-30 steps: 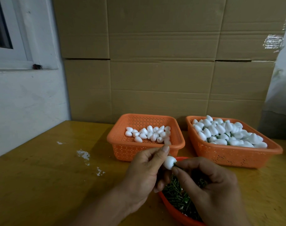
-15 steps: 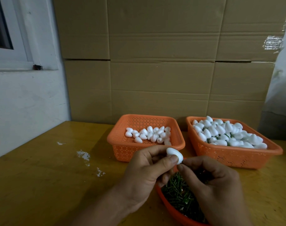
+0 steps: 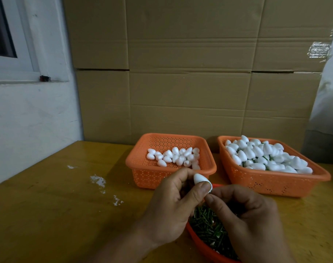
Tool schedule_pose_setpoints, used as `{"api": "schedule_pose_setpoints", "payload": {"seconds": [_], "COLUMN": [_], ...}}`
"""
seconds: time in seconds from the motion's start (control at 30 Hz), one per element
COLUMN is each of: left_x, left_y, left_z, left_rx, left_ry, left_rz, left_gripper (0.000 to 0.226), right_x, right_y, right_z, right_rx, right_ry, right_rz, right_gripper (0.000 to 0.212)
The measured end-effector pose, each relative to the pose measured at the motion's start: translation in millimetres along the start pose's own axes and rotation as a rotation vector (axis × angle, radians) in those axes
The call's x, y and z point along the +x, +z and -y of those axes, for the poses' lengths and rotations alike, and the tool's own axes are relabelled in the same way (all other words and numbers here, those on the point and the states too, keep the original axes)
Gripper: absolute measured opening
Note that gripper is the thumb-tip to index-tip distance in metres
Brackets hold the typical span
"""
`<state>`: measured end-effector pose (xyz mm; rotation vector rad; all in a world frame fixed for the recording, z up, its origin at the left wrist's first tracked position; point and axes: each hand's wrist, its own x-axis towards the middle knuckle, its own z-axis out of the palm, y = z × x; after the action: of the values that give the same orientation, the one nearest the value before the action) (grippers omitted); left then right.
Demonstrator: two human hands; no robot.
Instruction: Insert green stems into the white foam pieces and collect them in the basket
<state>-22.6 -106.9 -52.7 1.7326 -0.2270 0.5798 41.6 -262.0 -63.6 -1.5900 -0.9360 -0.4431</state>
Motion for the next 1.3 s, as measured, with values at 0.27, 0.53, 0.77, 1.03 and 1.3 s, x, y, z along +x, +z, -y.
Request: {"api": "schedule_pose_setpoints", "payload": {"seconds": [0.27,0.53,0.77,1.03,1.3], "left_x": [-0.3,-2.6,-6.2,-7.1,-7.0], "left_y": [-0.4,5.9,5.7,7.6,9.3], "left_z": [0.1,3.8,4.0,12.9,16.1], "left_rx": [0.006,-0.016,0.135,0.302,0.408], "left_ry": [0.034,0.000,0.027,0.103,0.129], "left_rz": [0.019,0.034,0.043,0.049,0.030], "left_gripper": [0.015,0.027,0.040,0.036,0.035], "right_x": [1.1,9.2,60.4,123.1,145.3], "right_y": [0.6,-7.1,-52.7,-84.2,-82.3], "right_z": [3.8,10.7,-15.2,-89.1,-109.4], "right_rx": [0.044,0.103,-0.054,-0.641,-0.841], "right_ry": [0.033,0.118,0.339,0.452,0.753], "right_rz": [0.012,0.015,-0.123,-0.075,-0.084], "right_gripper": [0.006,0.009,0.006,0.020,0.030]}}
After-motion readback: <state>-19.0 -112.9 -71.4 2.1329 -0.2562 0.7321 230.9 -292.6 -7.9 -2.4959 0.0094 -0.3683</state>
